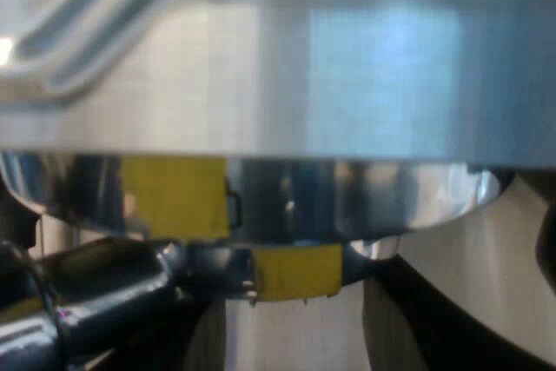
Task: Put the handle in the coffee machine
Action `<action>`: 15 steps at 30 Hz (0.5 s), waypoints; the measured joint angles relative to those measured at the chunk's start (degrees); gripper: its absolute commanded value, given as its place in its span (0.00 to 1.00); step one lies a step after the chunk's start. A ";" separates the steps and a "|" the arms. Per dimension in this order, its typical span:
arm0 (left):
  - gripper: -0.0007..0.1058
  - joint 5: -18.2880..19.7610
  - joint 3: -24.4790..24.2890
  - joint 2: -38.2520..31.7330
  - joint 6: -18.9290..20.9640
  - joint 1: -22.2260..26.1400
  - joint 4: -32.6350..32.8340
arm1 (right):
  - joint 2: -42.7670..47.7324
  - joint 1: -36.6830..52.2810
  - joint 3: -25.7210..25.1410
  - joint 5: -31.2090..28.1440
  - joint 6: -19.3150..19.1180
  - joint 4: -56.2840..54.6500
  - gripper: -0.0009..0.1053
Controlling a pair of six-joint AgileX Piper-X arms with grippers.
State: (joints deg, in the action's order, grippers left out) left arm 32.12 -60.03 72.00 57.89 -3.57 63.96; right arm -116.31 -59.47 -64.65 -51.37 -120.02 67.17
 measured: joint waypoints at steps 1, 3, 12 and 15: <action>0.01 -0.54 0.00 -0.17 1.16 -0.60 0.00 | 0.00 -0.07 0.09 -0.30 0.00 0.44 0.38; 0.01 -0.71 0.00 -0.16 2.05 -1.26 0.46 | 0.00 -0.03 0.46 -0.87 0.00 1.01 0.38; 0.01 -0.69 0.18 -0.30 2.96 -1.91 0.72 | 0.54 -0.25 2.73 -0.07 0.00 2.96 0.38; 0.01 -0.32 1.23 -0.43 2.96 -2.44 0.01 | 5.63 -0.45 9.92 0.26 0.29 4.25 0.38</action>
State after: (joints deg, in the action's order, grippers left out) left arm 31.80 -58.80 71.57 60.85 -6.01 63.97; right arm -110.67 -59.92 -54.73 -51.11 -119.73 71.41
